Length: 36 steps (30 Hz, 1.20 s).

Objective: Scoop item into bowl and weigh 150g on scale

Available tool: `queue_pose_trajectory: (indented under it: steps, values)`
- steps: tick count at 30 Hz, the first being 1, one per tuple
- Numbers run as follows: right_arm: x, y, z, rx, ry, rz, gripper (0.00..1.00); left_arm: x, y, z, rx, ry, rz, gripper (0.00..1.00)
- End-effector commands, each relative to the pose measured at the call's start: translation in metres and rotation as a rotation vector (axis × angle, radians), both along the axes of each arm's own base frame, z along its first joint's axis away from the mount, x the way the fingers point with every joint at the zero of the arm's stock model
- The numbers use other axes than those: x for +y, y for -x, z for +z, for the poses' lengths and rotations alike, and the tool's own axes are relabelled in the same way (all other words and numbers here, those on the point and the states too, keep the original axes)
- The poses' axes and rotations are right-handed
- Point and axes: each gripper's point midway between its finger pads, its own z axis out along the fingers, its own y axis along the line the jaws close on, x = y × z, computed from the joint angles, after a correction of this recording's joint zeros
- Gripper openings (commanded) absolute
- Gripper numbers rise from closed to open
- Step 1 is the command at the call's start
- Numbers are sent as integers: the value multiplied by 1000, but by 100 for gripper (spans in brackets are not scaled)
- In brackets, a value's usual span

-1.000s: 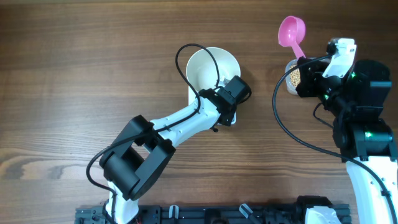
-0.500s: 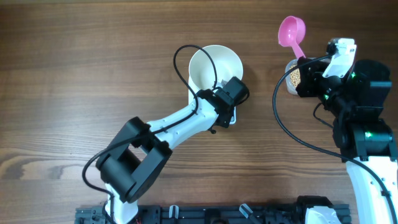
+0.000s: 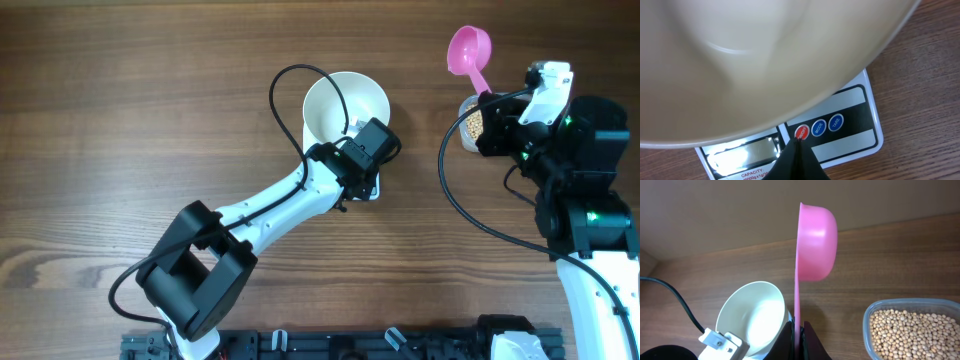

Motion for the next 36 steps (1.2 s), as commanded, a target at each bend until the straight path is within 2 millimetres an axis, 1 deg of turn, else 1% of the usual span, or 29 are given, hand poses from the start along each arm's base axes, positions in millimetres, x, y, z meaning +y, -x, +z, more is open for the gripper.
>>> queue_pose_trajectory:
  steps: [1,4,12,21,32,36]
  values:
    - [3,0,7,-16,1,23,4,2,3,-14,32,-12,8,4]
    - [2,0,7,-16,1,22,4,3,4,-23,47,-28,8,4]
    - [2,0,7,-17,2,23,4,3,4,-40,68,-49,9,4]
    - [3,0,7,-17,4,24,4,1,2,-46,67,-47,9,4]
    - [3,0,7,-17,4,24,4,9,9,-75,122,-105,10,4]
    - [3,0,6,-17,4,24,4,15,15,-90,152,-137,10,4]
